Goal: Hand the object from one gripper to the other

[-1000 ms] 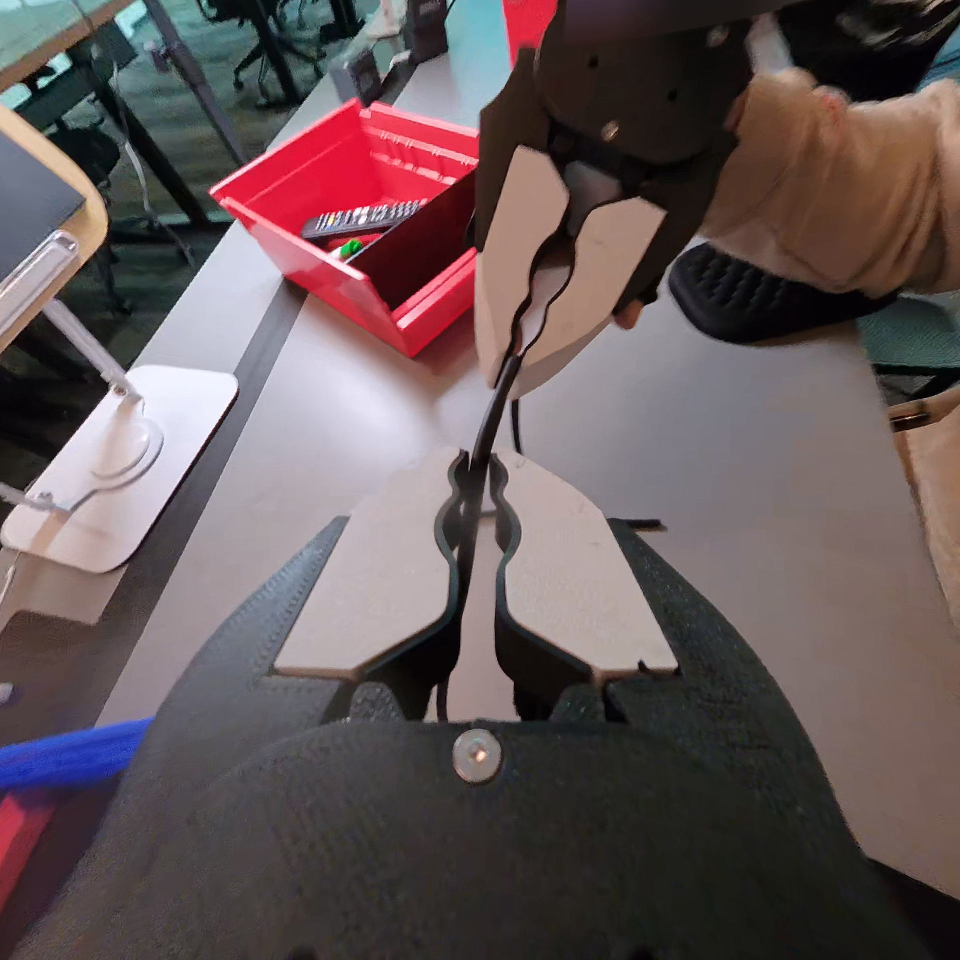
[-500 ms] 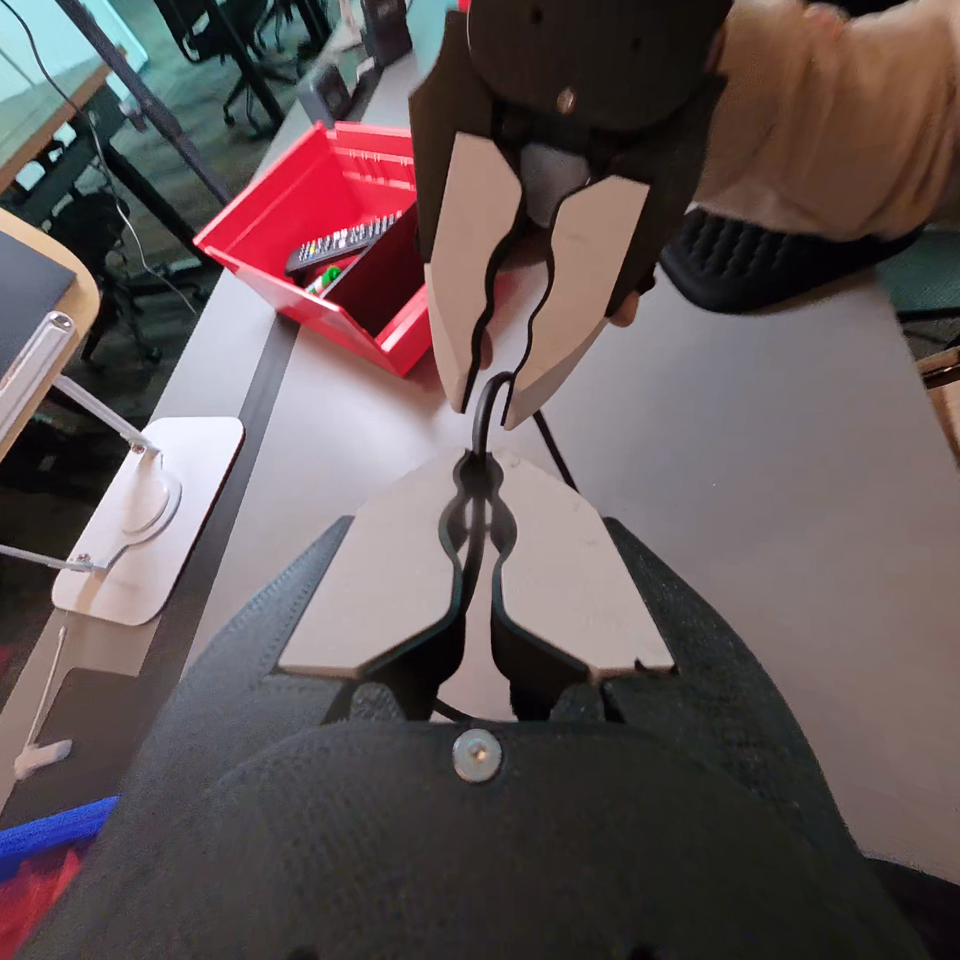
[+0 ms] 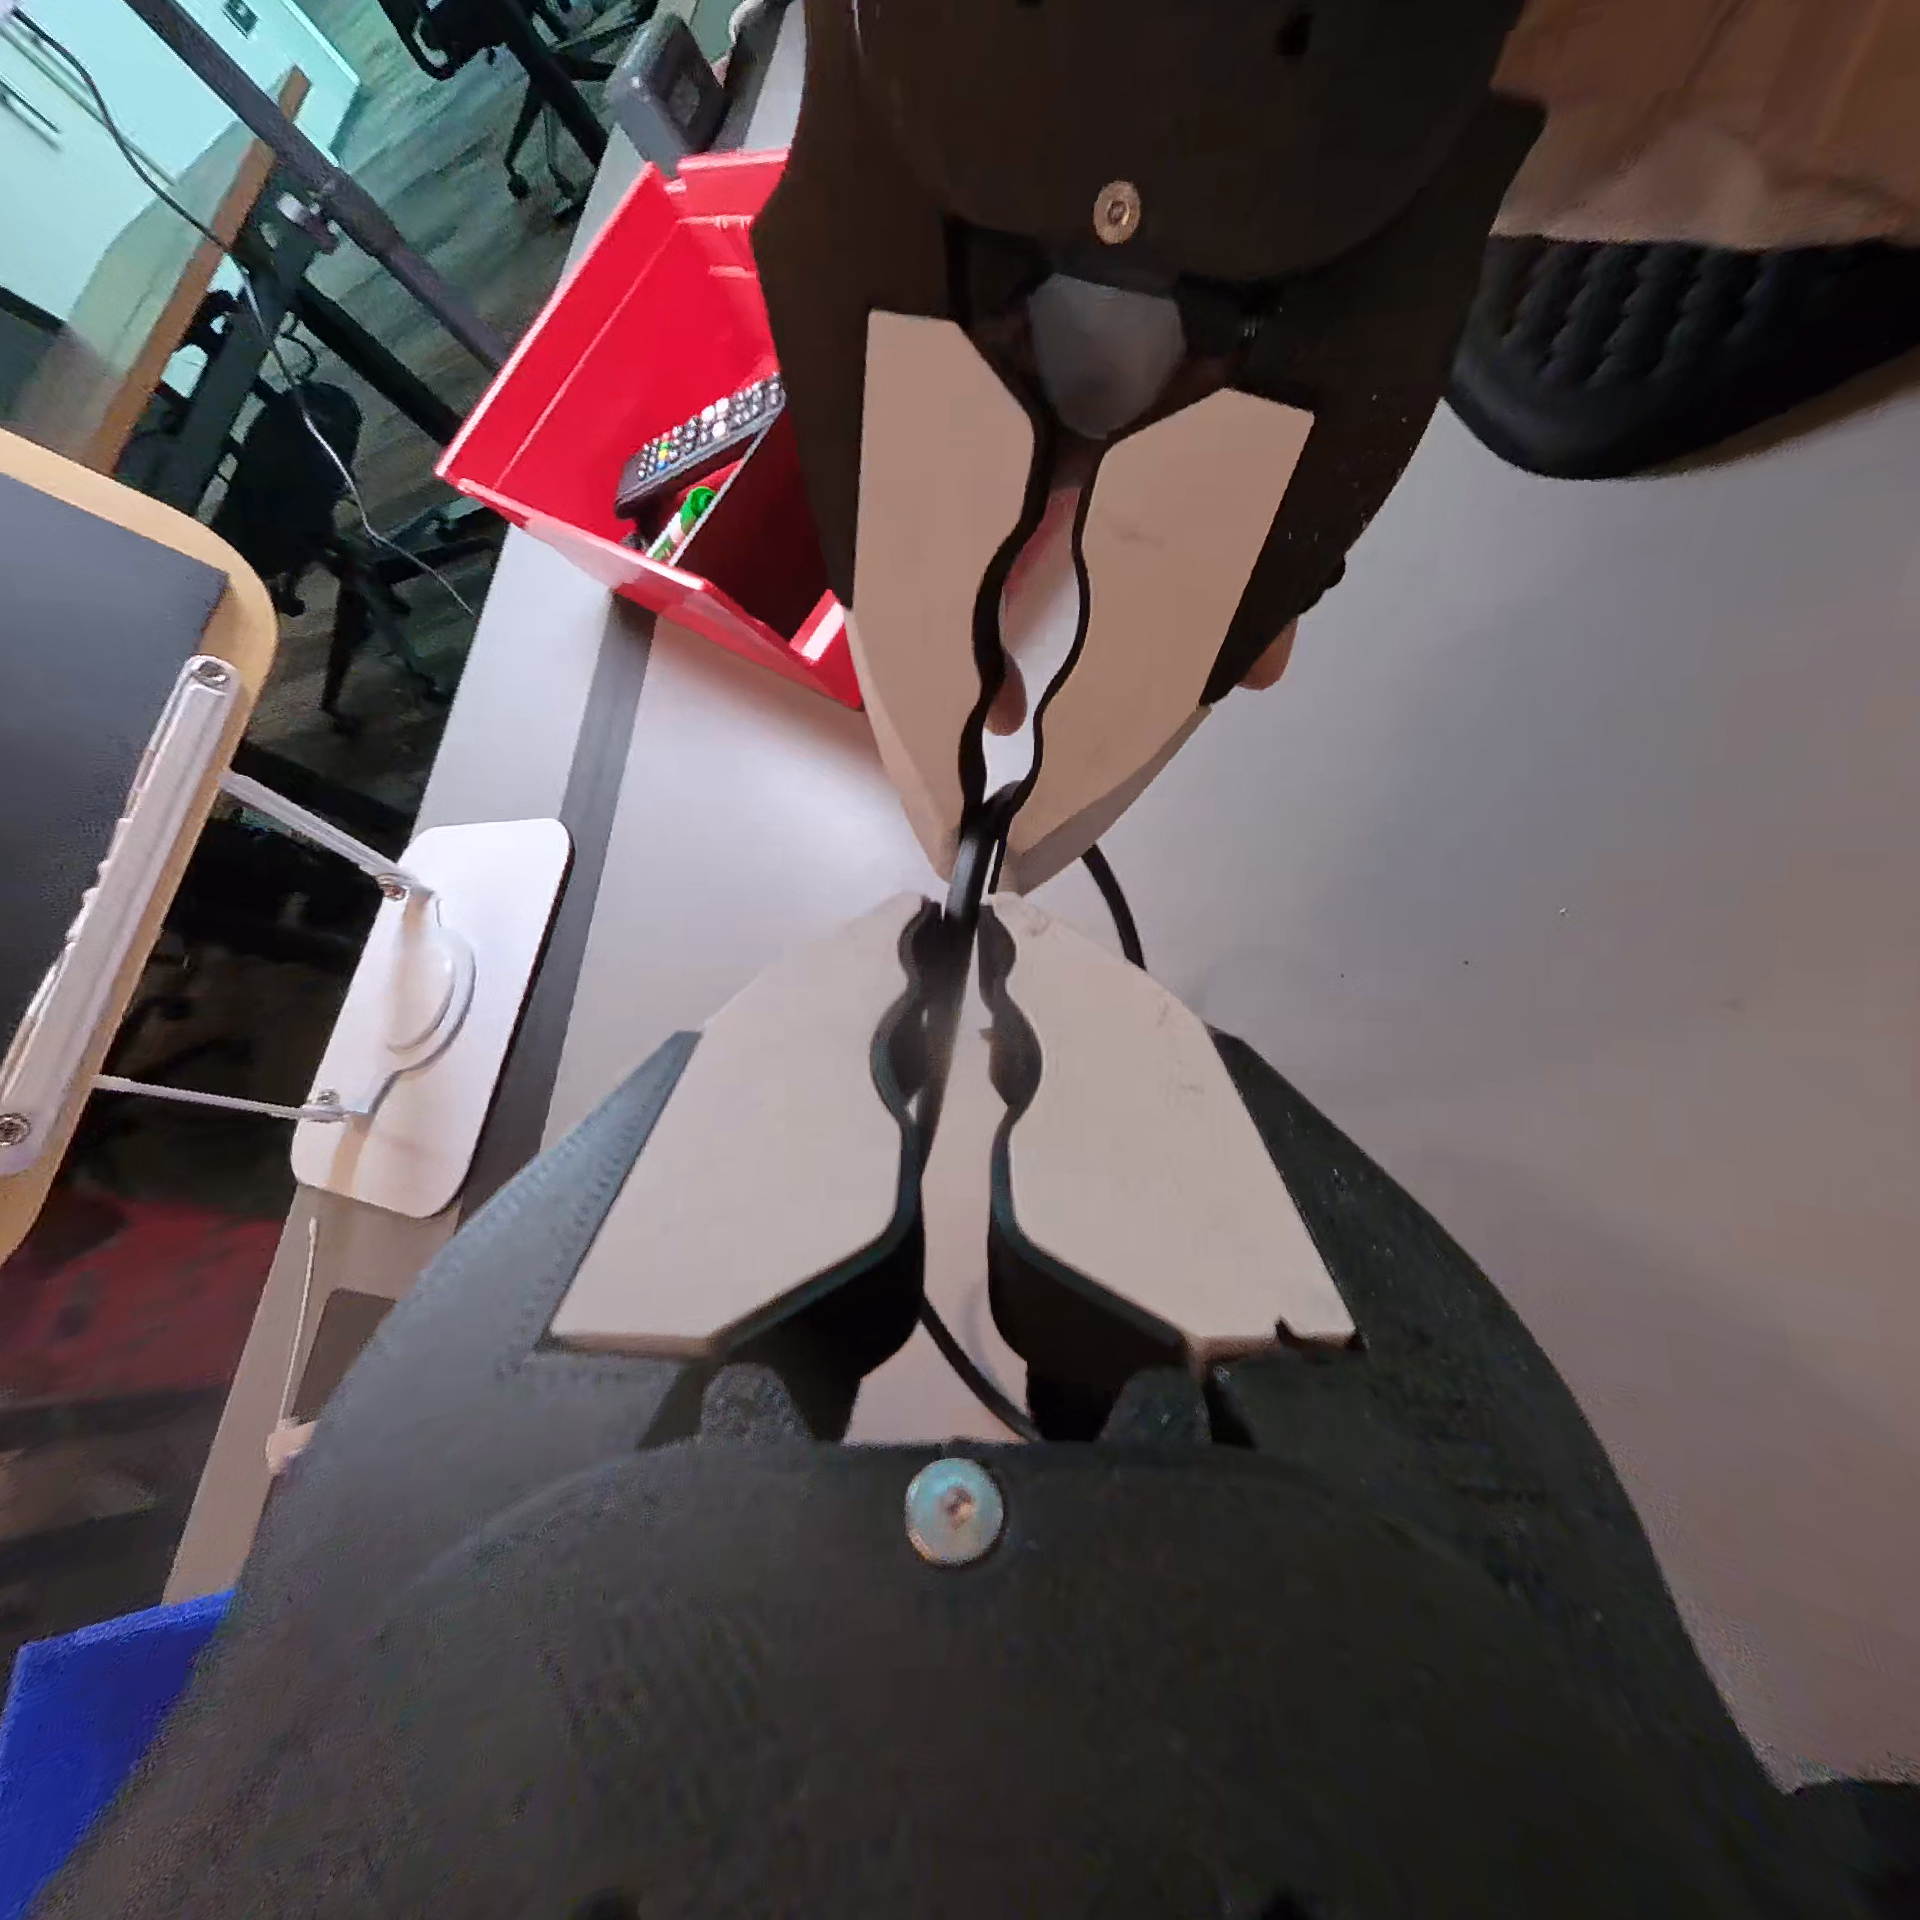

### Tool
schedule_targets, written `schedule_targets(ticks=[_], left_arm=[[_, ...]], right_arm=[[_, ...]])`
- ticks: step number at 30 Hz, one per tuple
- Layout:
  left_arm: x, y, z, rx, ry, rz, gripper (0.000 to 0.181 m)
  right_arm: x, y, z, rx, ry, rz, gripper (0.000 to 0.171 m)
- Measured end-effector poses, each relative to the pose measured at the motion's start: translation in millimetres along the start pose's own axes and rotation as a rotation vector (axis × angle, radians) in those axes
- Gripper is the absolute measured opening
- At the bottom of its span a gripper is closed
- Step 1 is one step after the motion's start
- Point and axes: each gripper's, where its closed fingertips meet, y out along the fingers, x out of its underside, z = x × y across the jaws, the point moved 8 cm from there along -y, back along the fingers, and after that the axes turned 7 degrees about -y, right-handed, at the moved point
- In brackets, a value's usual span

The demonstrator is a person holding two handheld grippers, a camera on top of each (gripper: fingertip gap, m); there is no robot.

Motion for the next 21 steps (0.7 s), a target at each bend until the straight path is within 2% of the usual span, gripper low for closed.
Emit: schedule_targets(ticks=[4, 7, 10, 12, 14, 17, 18, 21], left_arm=[[-1.9, -14.9, -8.3, 0.007, -0.047, 0.089, 0.006], [-0.4, -29.1, -15.2, 0.017, -0.087, 0.156, 0.006], [6.2, -34.0, -20.1, 0.018, -0.119, 0.131, 0.008], [6.5, -31.8, -19.9, -0.017, -0.108, 0.114, 0.025], [0.3, -25.7, -12.5, -0.006, -0.079, 0.098, 0.031], [-4.2, -11.7, -0.3, -0.013, 0.005, 0.023, 0.022], [-4.2, -8.9, 0.8, -0.034, 0.026, 0.003, 0.009], [-5.7, -12.5, -0.8, -0.024, 0.014, 0.031, 0.006]], right_arm=[[-2.3, -13.3, 9.6, 0.027, 0.053, 0.127, 0.006], [5.1, -13.8, 13.9, 0.029, 0.054, 0.118, 0.014], [5.0, -12.3, 13.8, 0.042, 0.03, 0.119, 0.005], [1.5, -13.4, 11.9, 0.032, 0.031, 0.109, 0.005], [0.1, -12.1, 8.4, 0.039, 0.005, 0.072, 0.005], [-3.6, -9.9, 4.2, 0.046, -0.022, 0.049, 0.005], [-5.1, -10.5, 3.5, 0.044, -0.019, 0.053, 0.005], [-7.5, -16.1, 4.9, 0.065, -0.026, 0.081, 0.005]])
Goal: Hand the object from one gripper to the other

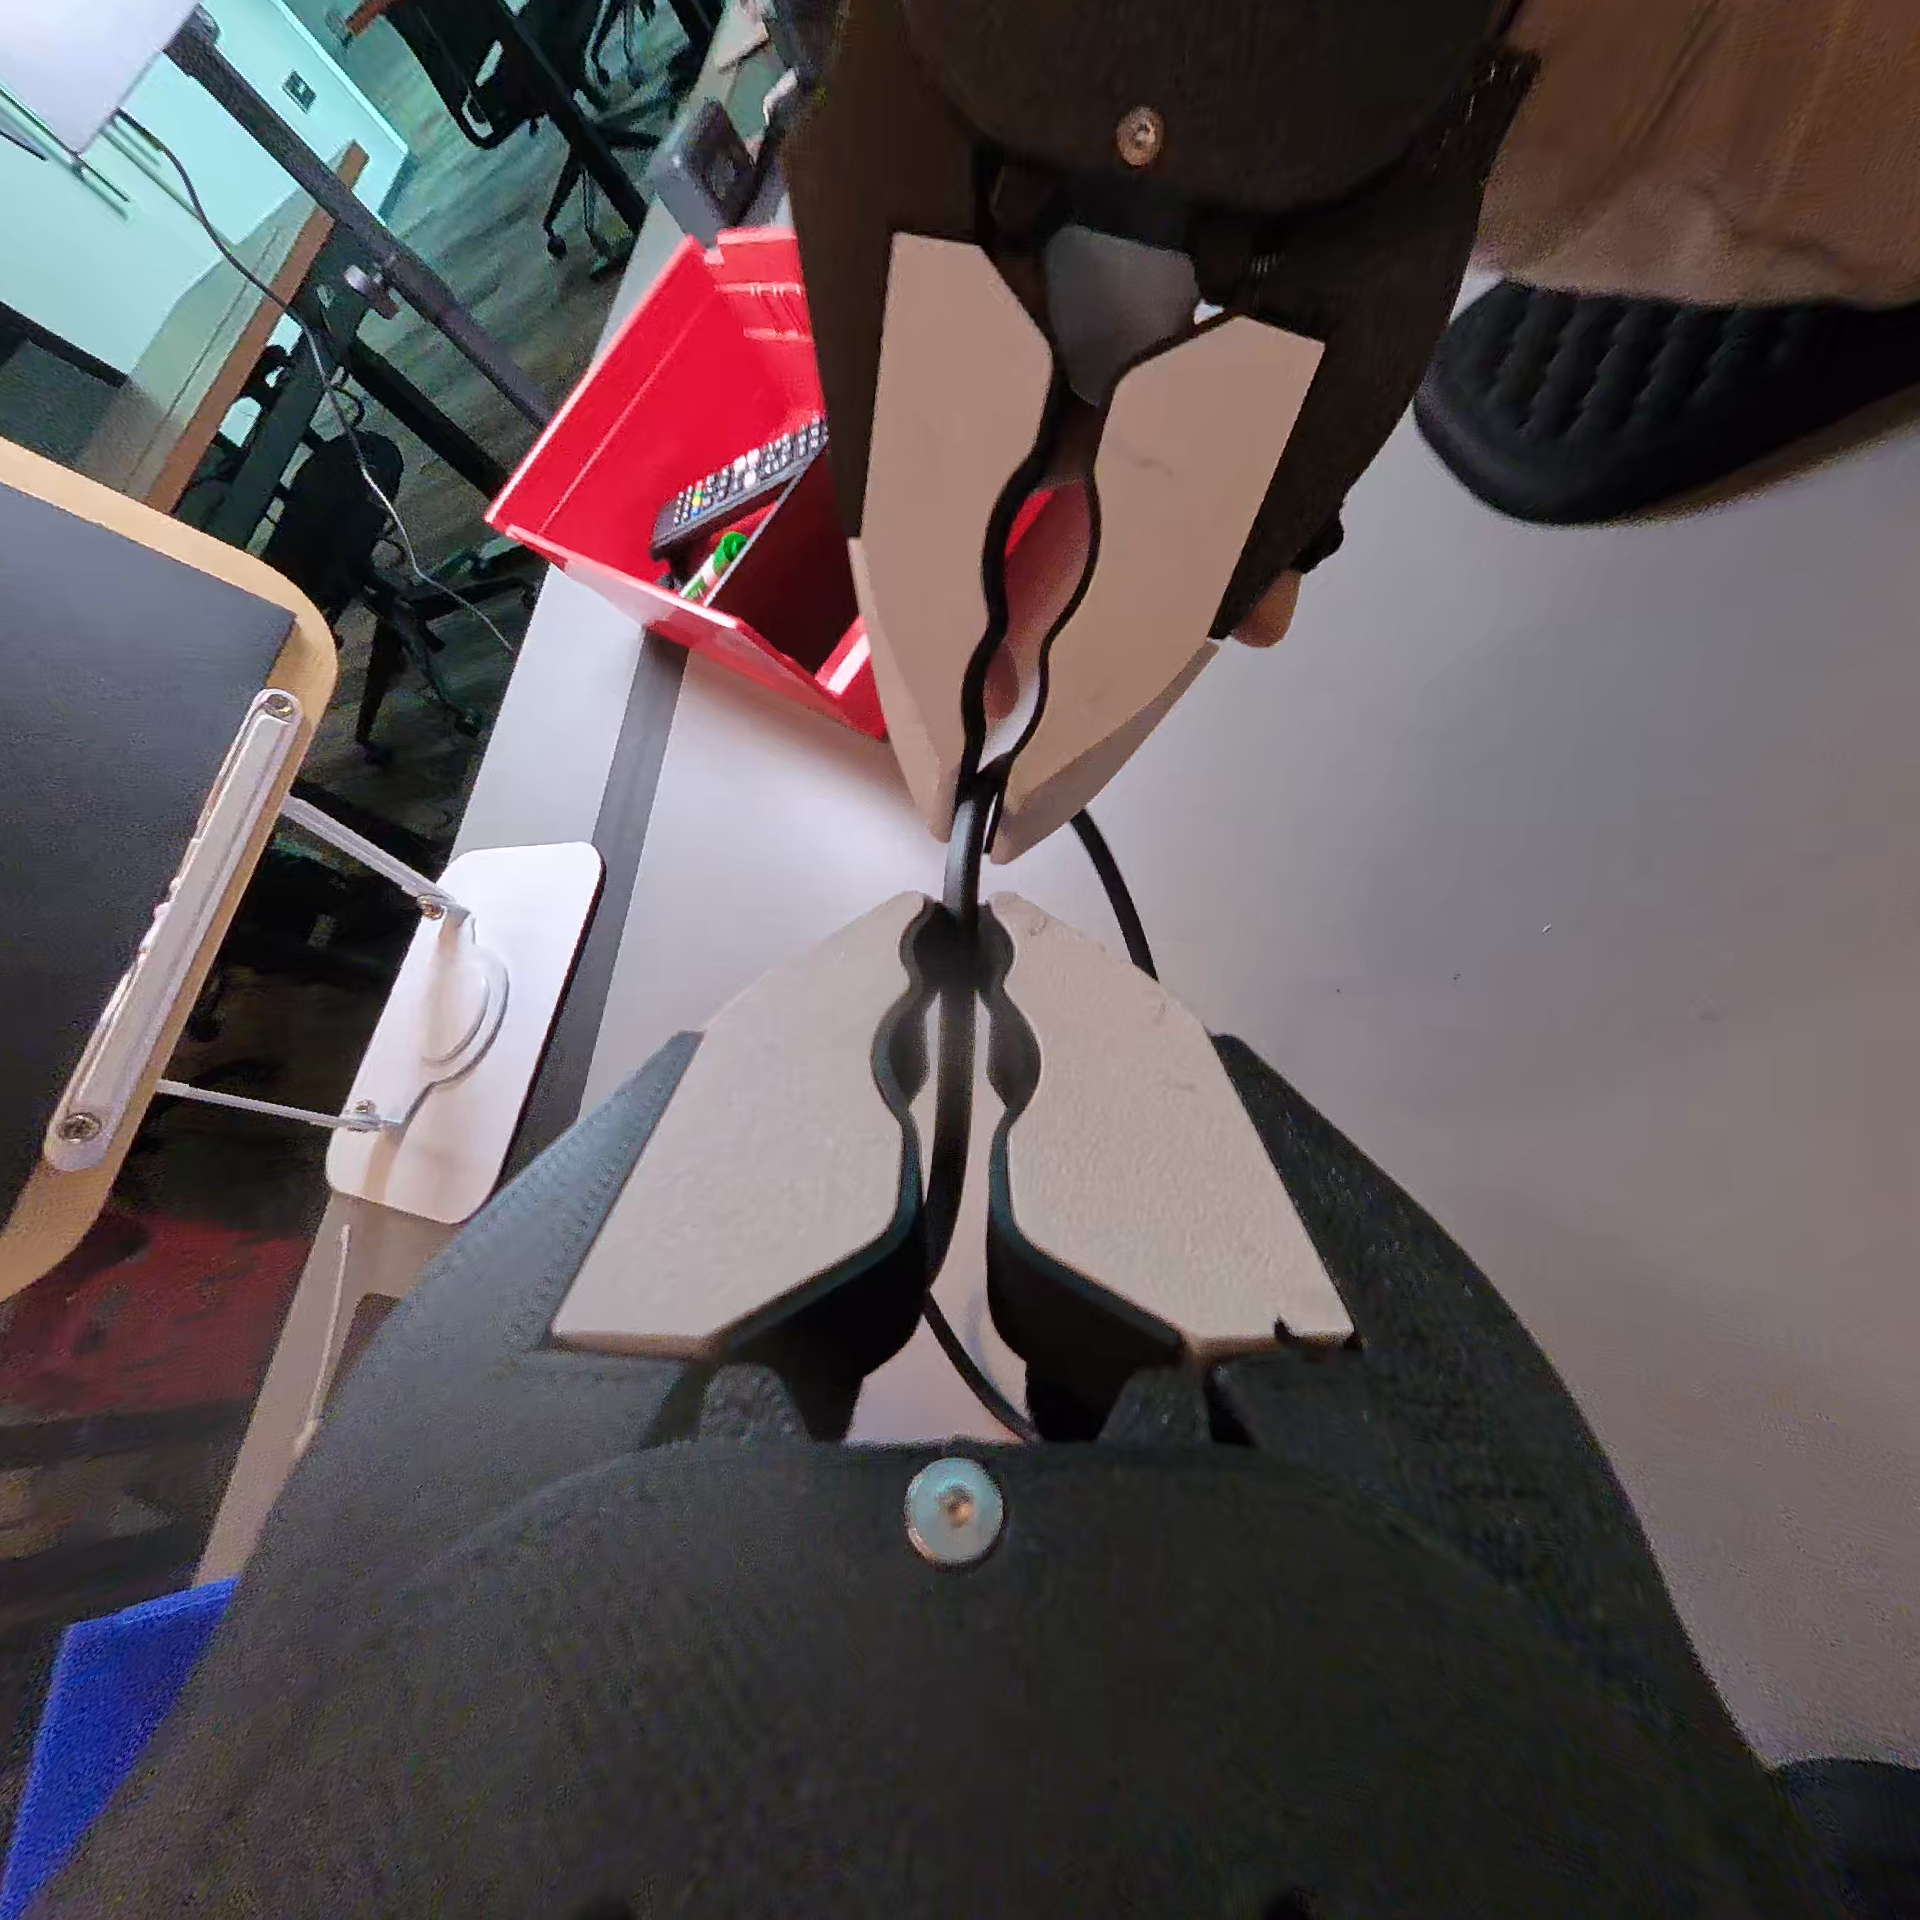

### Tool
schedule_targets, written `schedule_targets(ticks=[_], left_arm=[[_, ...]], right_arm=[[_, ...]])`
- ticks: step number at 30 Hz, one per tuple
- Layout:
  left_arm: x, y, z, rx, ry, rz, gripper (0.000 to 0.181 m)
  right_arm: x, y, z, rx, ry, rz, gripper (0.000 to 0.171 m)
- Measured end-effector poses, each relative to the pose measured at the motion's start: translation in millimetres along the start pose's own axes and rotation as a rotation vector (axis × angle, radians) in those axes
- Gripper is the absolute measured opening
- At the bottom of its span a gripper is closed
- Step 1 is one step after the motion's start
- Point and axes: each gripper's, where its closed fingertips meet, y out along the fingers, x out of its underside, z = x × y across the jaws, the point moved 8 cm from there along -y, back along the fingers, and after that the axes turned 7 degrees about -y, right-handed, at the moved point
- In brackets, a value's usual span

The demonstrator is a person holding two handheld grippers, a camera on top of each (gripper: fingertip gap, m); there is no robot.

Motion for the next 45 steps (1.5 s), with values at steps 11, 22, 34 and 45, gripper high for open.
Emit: schedule_targets(ticks=[11, 22, 34, 45], left_arm=[[6.4, -17.7, -14.4, -0.026, -0.085, 0.056, 0.033], [-3.8, -15.3, -3.5, -0.048, 0.013, 0.023, 0.006], [-2.3, -7.8, 1.7, -0.029, 0.019, -0.027, 0.025], [-2.1, -25.5, -8.2, -0.051, -0.019, 0.062, 0.006]], right_arm=[[3.2, -2.4, 3.1, 0.008, 0.006, -0.017, 0.005], [-6.2, -5.3, 2.5, 0.064, -0.021, 0.052, 0.006], [-1.6, 6.1, -3.4, 0.054, -0.056, -0.045, 0.005], [4.6, -3.6, 9.0, 0.074, 0.008, 0.048, 0.006]])
